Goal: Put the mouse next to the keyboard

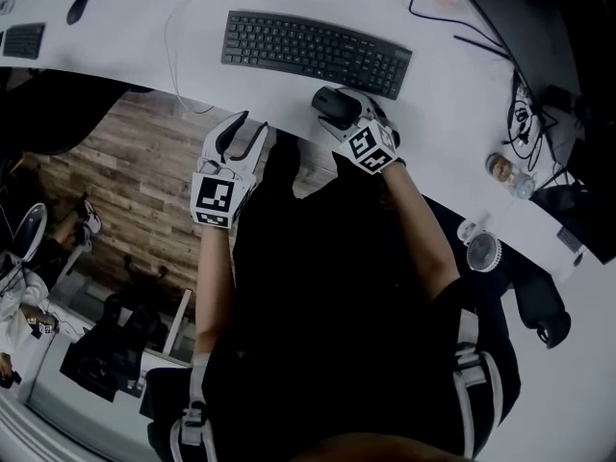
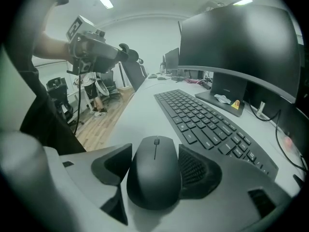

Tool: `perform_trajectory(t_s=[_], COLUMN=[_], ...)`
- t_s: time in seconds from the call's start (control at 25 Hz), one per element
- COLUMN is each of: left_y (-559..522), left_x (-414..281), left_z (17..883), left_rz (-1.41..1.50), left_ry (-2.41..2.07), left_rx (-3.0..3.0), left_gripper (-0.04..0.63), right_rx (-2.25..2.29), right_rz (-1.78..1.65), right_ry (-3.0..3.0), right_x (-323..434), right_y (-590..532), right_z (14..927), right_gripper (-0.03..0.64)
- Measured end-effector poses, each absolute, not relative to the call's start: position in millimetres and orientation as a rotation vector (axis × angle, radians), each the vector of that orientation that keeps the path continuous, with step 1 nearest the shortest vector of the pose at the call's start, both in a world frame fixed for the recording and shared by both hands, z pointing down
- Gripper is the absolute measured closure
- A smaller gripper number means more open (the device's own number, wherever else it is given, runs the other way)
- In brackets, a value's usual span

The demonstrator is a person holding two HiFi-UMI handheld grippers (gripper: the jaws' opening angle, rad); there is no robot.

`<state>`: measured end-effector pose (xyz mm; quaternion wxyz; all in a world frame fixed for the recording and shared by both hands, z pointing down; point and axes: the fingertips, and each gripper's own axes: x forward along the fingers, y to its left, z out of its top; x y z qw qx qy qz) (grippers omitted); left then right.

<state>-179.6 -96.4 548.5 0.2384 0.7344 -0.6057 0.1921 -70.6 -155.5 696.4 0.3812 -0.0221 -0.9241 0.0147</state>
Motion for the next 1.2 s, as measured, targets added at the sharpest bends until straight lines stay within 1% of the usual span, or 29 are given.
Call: perform_trajectory(t_s=[1.2], left_y=[-96.3], left_x=[-184.8], left_z=[545.3], left_rz=[0.527], left_ry=[-1.650], left_rx=[2.029], left_gripper=[0.442], right_rx=[0.015], right_rz=[0.052], right_ry=[-2.326], right_x=[-78.7], right_y=[-160.4], right_z=[709.1], right_gripper=[0.325])
